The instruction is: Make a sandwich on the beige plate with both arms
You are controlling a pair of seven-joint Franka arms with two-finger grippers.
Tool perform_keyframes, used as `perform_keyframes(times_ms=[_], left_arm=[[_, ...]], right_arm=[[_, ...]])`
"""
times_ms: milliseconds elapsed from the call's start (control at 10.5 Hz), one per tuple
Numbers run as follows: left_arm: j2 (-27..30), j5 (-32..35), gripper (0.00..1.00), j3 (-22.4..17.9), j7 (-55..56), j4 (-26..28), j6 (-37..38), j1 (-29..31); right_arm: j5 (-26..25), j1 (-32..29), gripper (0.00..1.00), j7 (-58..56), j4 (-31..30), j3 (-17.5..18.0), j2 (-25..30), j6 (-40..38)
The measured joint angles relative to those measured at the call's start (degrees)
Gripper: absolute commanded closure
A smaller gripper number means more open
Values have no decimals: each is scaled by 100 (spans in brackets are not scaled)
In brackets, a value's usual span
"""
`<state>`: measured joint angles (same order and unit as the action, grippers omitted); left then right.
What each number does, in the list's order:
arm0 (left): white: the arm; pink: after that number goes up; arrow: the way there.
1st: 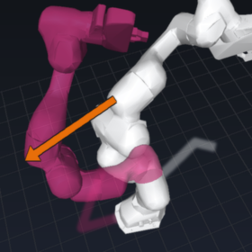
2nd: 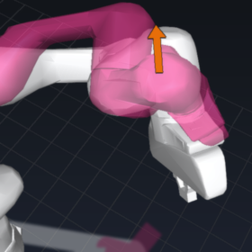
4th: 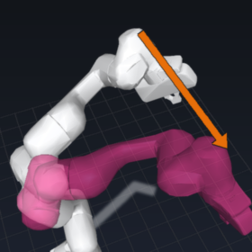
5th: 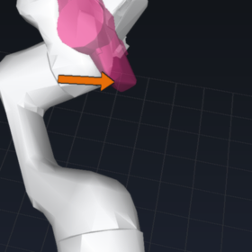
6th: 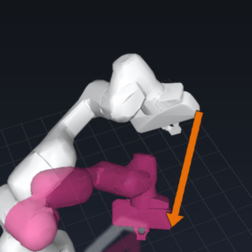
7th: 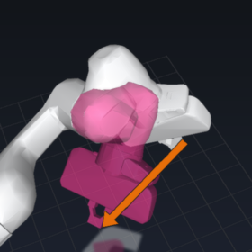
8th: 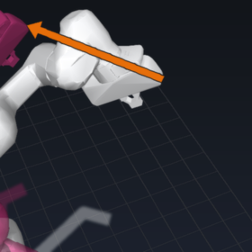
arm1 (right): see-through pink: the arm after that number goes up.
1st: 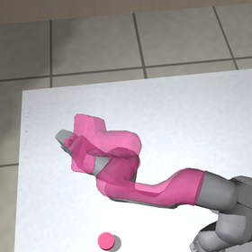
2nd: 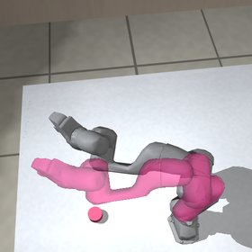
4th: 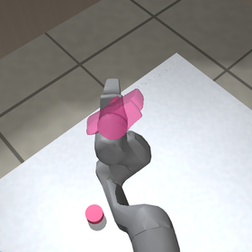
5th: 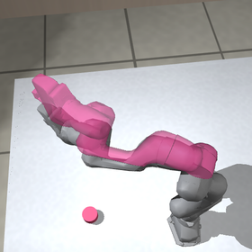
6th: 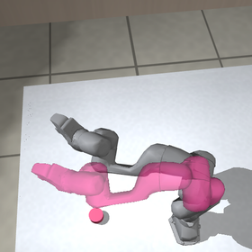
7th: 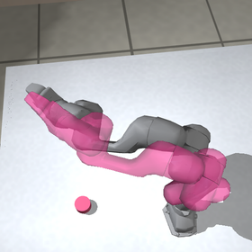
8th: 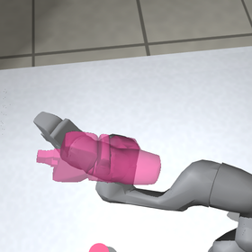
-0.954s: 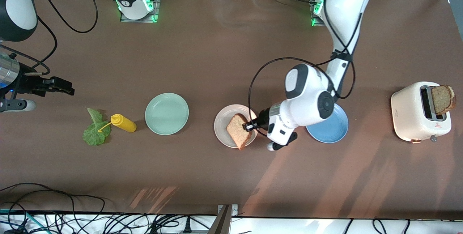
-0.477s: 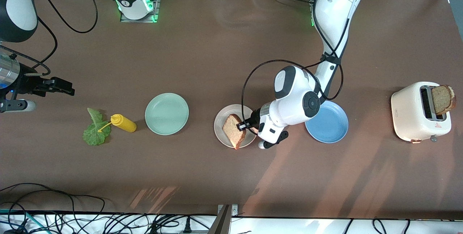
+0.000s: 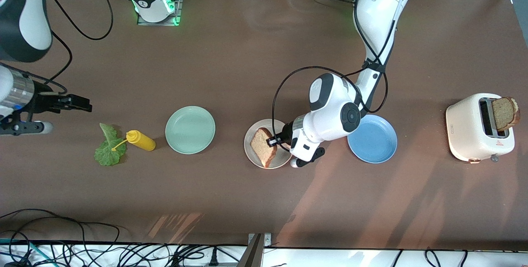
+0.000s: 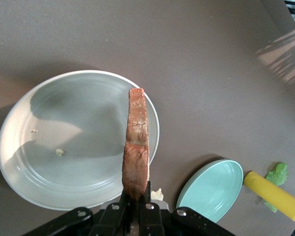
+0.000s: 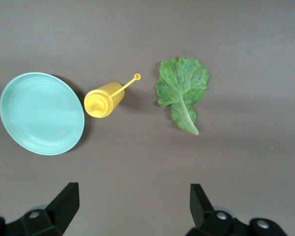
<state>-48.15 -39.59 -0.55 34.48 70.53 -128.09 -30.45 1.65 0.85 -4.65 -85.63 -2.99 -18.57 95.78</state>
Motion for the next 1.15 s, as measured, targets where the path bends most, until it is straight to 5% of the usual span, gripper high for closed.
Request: perform_keyframes(times_ms=[764, 859, 954, 1145], left_arm=[[-153, -1, 95, -28, 3, 36, -1, -8], [-166, -1, 85, -37, 2, 65, -1, 5], [-170, -1, 58, -50, 2, 99, 9, 20], [-184, -1, 32, -55, 1, 191, 17, 29]], right_arm=[[-117, -370, 0, -638, -4, -31, -1102, 1398], [-117, -371, 0, -699, -2, -31, -1250, 1595], [-116, -370, 0, -730, -2, -30, -1384, 1821], [-116, -368, 0, -899, -13, -24, -1711, 2487]])
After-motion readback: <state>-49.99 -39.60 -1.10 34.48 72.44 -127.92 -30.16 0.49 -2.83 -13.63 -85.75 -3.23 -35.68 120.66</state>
